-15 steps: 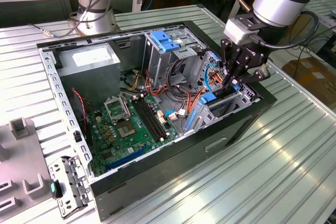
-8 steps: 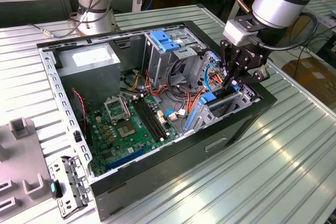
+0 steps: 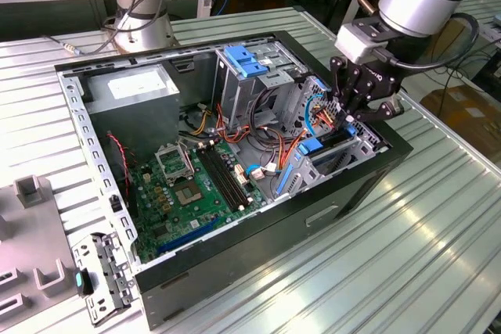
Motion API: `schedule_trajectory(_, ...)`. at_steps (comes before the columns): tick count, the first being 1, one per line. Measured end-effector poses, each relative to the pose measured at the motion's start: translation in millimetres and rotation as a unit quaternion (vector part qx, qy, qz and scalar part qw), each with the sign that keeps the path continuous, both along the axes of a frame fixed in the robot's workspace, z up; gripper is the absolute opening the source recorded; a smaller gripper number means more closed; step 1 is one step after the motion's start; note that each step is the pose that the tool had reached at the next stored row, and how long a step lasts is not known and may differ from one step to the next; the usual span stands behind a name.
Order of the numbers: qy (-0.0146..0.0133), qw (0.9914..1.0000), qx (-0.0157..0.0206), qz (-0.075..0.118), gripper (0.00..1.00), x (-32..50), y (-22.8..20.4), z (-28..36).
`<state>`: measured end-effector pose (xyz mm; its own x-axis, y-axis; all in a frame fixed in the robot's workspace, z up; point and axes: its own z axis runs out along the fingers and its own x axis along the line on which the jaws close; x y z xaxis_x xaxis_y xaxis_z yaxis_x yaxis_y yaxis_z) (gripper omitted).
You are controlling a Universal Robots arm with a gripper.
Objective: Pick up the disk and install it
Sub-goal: 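Insert the second disk wire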
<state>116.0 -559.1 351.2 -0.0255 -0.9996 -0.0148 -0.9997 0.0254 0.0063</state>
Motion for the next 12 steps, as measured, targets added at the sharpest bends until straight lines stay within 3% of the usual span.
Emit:
schedule_trajectory(7,0.0,1.0,0.0,0.0,0.11,-1.1,0.0,0.5)
schedule_trajectory(12,0.0,1.0,0.0003,0.0,0.11,-8.7,-0.1,0.4)
